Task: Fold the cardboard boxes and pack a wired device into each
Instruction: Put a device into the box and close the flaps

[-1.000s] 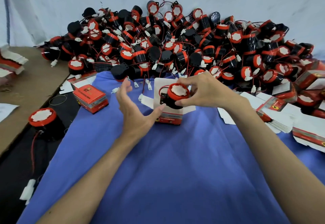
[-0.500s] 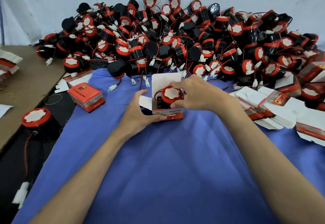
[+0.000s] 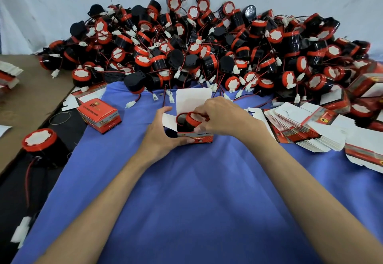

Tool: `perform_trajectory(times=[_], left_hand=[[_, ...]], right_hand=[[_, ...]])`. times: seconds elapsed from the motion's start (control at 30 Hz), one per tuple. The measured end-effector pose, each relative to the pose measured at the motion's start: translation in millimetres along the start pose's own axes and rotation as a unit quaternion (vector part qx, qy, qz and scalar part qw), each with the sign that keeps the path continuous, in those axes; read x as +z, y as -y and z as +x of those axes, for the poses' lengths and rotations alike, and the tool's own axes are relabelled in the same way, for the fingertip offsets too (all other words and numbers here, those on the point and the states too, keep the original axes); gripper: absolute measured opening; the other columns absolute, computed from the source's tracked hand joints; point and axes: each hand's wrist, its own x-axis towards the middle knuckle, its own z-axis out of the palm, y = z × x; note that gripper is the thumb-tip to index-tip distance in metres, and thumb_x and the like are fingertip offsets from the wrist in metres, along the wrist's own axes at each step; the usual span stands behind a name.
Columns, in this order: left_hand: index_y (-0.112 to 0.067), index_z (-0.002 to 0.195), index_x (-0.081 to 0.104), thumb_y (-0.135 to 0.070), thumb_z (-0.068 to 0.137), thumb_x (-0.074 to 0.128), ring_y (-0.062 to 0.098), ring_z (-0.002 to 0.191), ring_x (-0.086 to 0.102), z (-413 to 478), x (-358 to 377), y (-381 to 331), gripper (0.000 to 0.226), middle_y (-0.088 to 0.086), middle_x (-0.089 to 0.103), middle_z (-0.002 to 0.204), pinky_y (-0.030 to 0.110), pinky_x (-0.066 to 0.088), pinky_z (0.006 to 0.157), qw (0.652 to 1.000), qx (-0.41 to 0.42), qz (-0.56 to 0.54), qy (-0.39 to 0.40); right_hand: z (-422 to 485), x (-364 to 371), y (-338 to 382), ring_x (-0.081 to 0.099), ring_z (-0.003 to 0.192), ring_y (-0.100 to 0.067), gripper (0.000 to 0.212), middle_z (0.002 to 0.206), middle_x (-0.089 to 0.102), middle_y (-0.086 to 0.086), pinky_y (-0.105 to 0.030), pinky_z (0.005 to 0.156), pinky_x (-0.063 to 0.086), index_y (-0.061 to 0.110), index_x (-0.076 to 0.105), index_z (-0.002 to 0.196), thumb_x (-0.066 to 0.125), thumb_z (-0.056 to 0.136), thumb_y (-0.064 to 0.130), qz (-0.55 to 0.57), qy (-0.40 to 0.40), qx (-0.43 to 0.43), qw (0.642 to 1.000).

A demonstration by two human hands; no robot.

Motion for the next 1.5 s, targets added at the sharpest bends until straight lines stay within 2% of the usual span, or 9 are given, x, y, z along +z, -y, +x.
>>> perform_trajectory(times=[0.17,0.33,0.5,0.63,0.83,0.97,1.2,1.33,1.5], left_hand=[[-0.028,0.143,0.032,-0.040,0.054,0.094,0.002,0.104,0.053,-0.7,0.4,-1.2,0.109,-0.028,0.052,0.113,0.017,0.044,0.085,1.000,0.016,0.006,-0.014],[-0.037,0.114,0.055,-0.036,0.063,0.089,0.008,0.098,0.057,-5.5,0.6,-3.3,0.061,-0.018,0.061,0.108,0.015,0.045,0.081,0.993,0.090,0.069,-0.026],[-0.033,0.118,0.066,-0.036,0.060,0.091,0.011,0.099,0.060,-3.1,-4.0,-2.4,0.063,-0.003,0.068,0.108,0.026,0.049,0.087,0.991,0.085,0.101,-0.016],[-0.035,0.118,0.065,-0.035,0.061,0.090,0.005,0.099,0.058,-2.0,-3.9,-2.2,0.063,-0.008,0.067,0.109,0.006,0.041,0.081,0.992,0.075,0.099,-0.019],[-0.029,0.119,0.065,-0.035,0.063,0.090,0.006,0.105,0.059,-4.0,-5.3,-5.1,0.062,-0.009,0.066,0.114,0.021,0.047,0.090,0.994,0.063,0.085,-0.016],[-0.028,0.120,0.064,-0.033,0.064,0.090,0.007,0.107,0.058,-4.2,-5.8,-4.8,0.061,-0.011,0.065,0.115,0.023,0.046,0.092,0.994,0.065,0.084,-0.014],[-0.027,0.119,0.064,-0.033,0.062,0.090,0.005,0.102,0.057,-1.8,-7.1,-2.9,0.063,-0.010,0.065,0.113,0.005,0.039,0.081,0.994,0.052,0.090,-0.021],[-0.028,0.119,0.064,-0.033,0.063,0.090,0.002,0.101,0.055,-2.3,-7.2,-3.0,0.062,-0.010,0.065,0.114,0.000,0.037,0.078,0.994,0.054,0.088,-0.020],[-0.027,0.119,0.064,-0.034,0.062,0.090,0.008,0.103,0.058,-2.0,-6.0,-2.9,0.063,-0.008,0.066,0.113,0.016,0.042,0.083,0.995,0.046,0.088,-0.025]], right_hand=[[-2.3,0.6,-1.1,0.051,0.105,-0.033,0.039,0.111,0.060,-0.006,-0.038,0.082,0.039,0.025,0.050,0.130,0.042,0.098,0.045,-0.061,0.021,-0.029,0.998],[2.3,7.8,2.1,0.044,0.112,-0.031,0.036,0.109,0.051,-0.008,-0.036,0.074,0.032,0.033,0.052,0.127,0.040,0.097,0.049,-0.036,0.031,0.027,0.999],[3.3,9.5,8.1,0.049,0.101,-0.028,0.029,0.109,0.062,-0.007,-0.031,0.075,0.028,0.012,0.054,0.104,0.046,0.098,0.038,-0.019,0.034,-0.014,0.999],[-4.4,-15.6,-15.1,0.047,0.122,-0.021,0.059,0.132,0.054,0.002,-0.037,0.098,0.042,0.021,0.043,0.141,0.068,0.087,0.026,0.103,0.092,0.010,0.990],[0.0,-10.6,-28.8,0.063,0.092,-0.009,0.029,0.102,0.073,-0.001,-0.022,0.086,0.048,0.012,0.074,0.104,0.079,0.076,0.014,0.135,0.025,-0.027,0.990],[2.8,-2.1,-37.8,0.065,0.088,-0.012,0.019,0.099,0.072,-0.002,-0.030,0.086,0.051,0.010,0.077,0.093,0.080,0.075,0.015,0.185,-0.004,-0.031,0.982],[6.6,7.0,-41.5,0.063,0.077,-0.013,0.017,0.090,0.073,-0.004,-0.029,0.076,0.052,0.011,0.077,0.088,0.082,0.073,0.018,0.199,-0.041,-0.010,0.979],[6.8,6.5,-43.8,0.060,0.090,-0.002,0.016,0.103,0.073,0.003,-0.017,0.085,0.044,0.014,0.078,0.093,0.077,0.079,0.023,0.199,-0.010,-0.019,0.980],[7.2,14.0,-45.2,0.050,0.084,0.002,0.024,0.116,0.068,0.009,-0.028,0.099,0.028,0.010,0.078,0.090,0.067,0.088,0.031,0.175,0.000,-0.030,0.984]])
